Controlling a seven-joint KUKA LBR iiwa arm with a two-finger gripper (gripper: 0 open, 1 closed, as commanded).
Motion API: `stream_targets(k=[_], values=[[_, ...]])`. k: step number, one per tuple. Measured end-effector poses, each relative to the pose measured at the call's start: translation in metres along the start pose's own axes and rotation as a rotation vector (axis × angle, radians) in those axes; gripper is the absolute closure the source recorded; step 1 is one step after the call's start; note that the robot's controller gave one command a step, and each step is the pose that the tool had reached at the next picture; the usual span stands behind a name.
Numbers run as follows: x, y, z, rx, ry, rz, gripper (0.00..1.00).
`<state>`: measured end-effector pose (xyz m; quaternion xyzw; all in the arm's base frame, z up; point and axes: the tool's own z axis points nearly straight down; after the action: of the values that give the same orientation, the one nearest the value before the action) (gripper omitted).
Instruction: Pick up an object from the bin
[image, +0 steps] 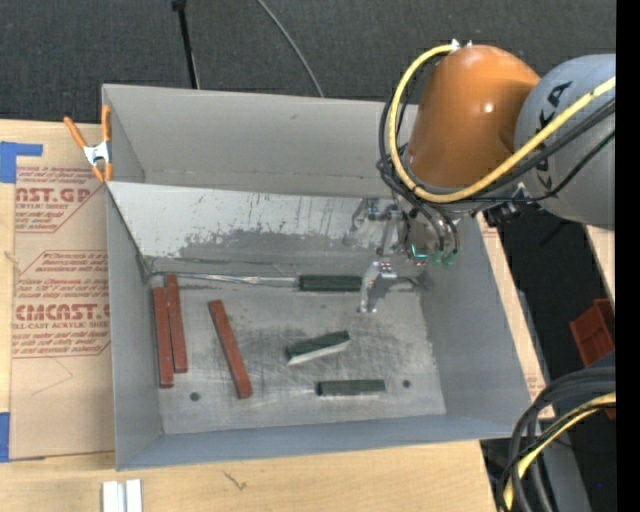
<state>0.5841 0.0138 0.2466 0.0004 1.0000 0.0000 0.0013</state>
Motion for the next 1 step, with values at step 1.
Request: stream_targets(k=[1], values=[[0.0086, -0.0018, 0.0502, 0.001, -0.006, -0.025, 0.00]])
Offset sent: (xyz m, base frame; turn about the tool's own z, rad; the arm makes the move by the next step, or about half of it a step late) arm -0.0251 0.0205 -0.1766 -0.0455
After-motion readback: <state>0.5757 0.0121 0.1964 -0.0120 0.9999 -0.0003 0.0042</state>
